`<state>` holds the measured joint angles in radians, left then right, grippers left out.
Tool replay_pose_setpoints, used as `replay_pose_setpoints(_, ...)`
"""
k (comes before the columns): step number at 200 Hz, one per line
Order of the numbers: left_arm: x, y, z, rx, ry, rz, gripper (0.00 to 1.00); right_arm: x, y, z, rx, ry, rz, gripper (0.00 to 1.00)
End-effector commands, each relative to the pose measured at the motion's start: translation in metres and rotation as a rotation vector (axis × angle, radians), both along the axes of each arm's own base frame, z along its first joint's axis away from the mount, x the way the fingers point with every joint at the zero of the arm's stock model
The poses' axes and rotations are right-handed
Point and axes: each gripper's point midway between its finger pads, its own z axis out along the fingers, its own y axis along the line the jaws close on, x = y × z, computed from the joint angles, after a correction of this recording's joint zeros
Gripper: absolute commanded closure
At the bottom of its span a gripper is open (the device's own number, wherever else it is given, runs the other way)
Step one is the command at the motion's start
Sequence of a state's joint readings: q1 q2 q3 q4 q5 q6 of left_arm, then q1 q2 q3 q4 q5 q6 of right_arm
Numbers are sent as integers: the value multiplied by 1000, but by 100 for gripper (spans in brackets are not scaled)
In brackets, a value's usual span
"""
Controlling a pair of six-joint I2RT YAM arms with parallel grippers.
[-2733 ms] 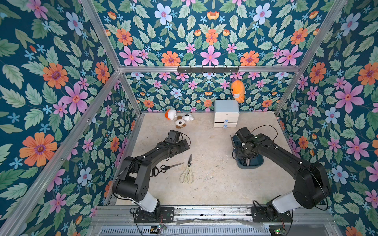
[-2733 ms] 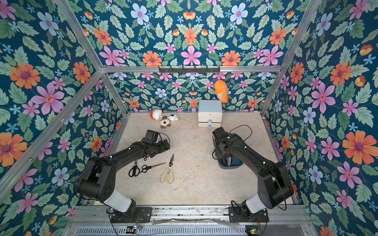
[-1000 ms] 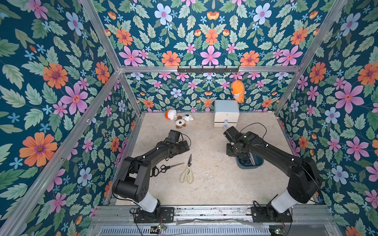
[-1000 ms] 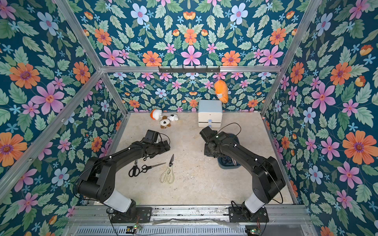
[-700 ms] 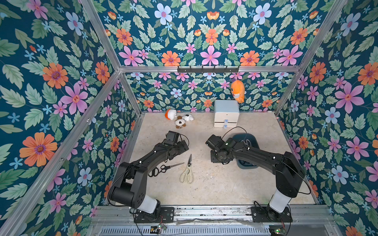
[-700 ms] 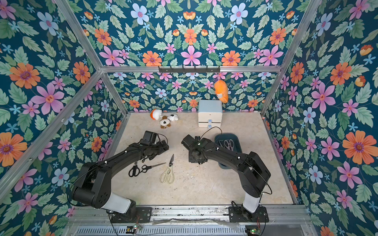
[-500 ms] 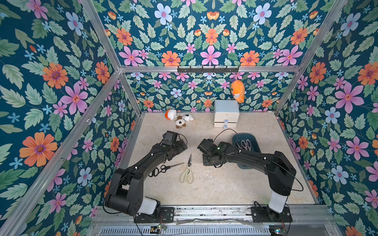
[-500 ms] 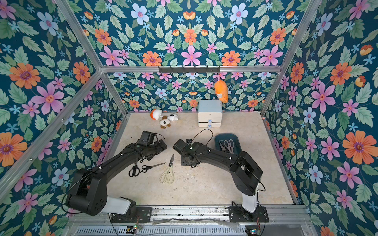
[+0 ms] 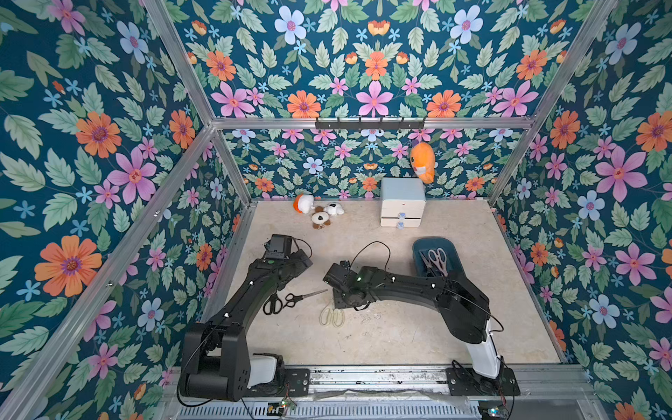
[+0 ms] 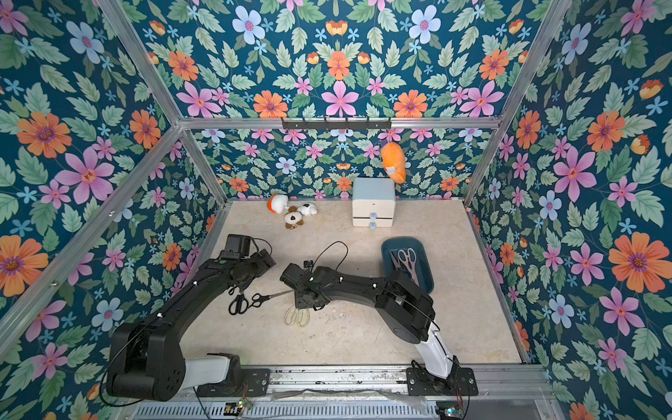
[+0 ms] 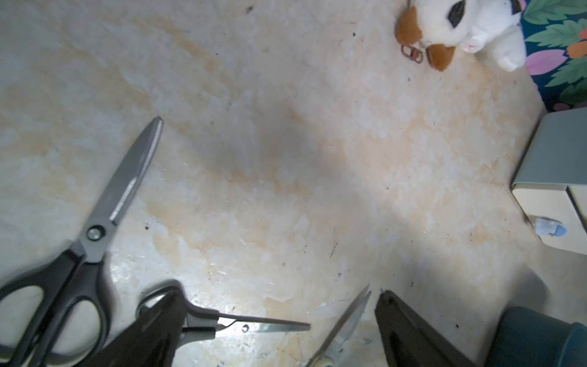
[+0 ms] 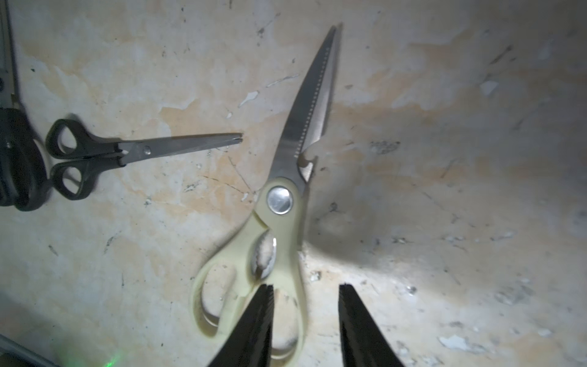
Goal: Put the scissors into the storage box
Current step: Pick up the scissors from the center of the board.
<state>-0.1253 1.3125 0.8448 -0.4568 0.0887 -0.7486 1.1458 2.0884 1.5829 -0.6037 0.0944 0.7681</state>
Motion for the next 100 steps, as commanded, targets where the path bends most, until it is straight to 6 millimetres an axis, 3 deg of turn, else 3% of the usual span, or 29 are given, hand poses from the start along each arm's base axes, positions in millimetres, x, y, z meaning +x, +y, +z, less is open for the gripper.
replay_pose_setpoints(1, -6, -2, -5, 5, 28, -89, 1, -4, 8, -2, -12, -8, -37, 63)
replay_pose_setpoints(41, -11, -3, -10, -24, 25, -100, 1, -21, 11, -5, -100, -8, -34, 64)
replay_pose_setpoints(100, -19, -1, -16, -26, 26, -96, 1, -31, -13, -5, -167, -16, -75, 65)
